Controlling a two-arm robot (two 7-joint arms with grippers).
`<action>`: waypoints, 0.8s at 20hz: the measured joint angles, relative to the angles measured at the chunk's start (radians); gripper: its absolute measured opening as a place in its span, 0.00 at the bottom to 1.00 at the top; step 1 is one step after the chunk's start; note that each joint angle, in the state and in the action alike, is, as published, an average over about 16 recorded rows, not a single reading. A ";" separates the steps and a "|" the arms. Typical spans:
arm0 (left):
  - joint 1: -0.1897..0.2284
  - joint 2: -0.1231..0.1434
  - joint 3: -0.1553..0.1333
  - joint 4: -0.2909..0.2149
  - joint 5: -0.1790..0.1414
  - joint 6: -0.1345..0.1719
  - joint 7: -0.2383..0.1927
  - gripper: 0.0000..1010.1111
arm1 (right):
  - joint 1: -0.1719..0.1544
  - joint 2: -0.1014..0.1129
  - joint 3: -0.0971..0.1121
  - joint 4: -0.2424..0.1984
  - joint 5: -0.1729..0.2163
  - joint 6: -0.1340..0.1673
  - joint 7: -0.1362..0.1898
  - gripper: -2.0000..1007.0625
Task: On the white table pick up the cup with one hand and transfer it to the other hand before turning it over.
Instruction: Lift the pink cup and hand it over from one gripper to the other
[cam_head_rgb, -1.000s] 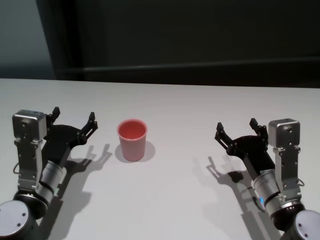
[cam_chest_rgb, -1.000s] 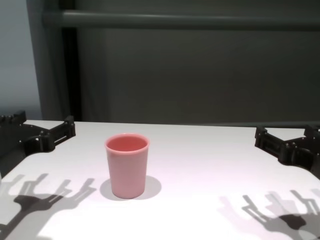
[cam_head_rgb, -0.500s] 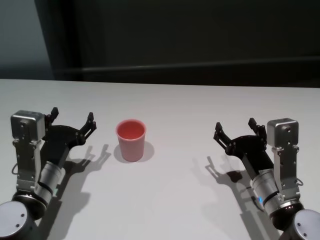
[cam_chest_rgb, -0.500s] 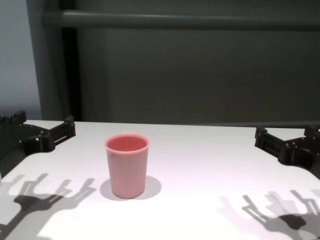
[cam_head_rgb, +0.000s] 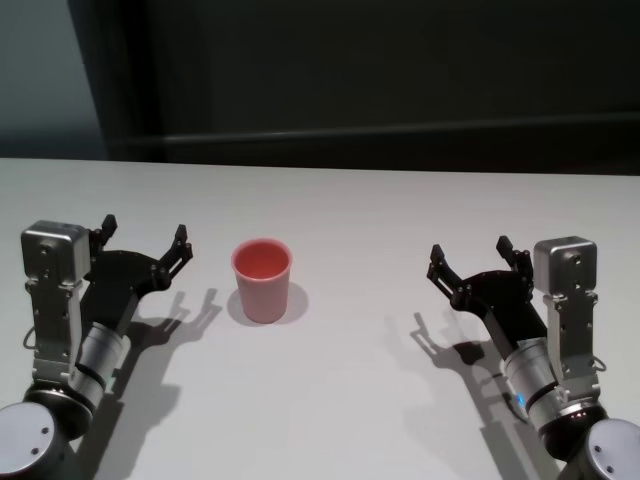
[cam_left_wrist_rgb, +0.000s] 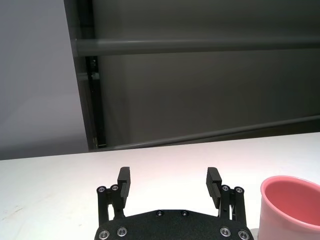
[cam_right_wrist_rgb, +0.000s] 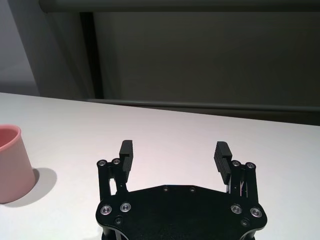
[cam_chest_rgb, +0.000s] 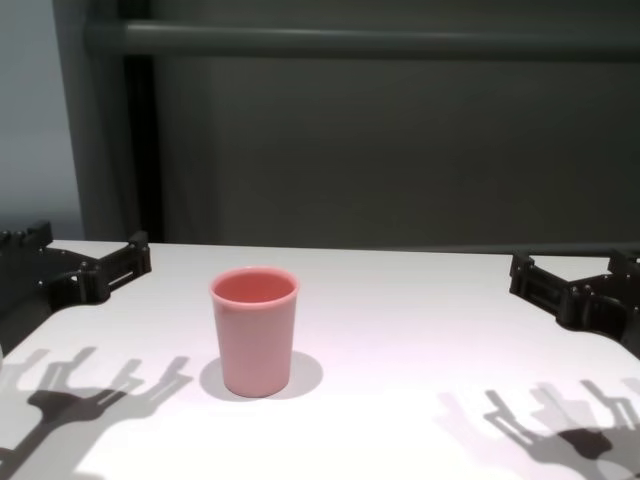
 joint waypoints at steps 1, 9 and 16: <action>0.000 0.000 0.000 0.000 0.000 0.000 0.000 0.99 | 0.000 0.000 0.000 0.000 0.000 0.000 0.000 0.99; 0.000 0.000 0.000 0.000 0.000 0.000 0.000 0.99 | 0.000 0.000 0.000 0.000 0.000 0.000 0.000 0.99; 0.000 0.000 0.000 0.000 0.000 0.000 0.000 0.99 | 0.000 0.000 0.000 0.000 0.000 0.000 0.000 0.99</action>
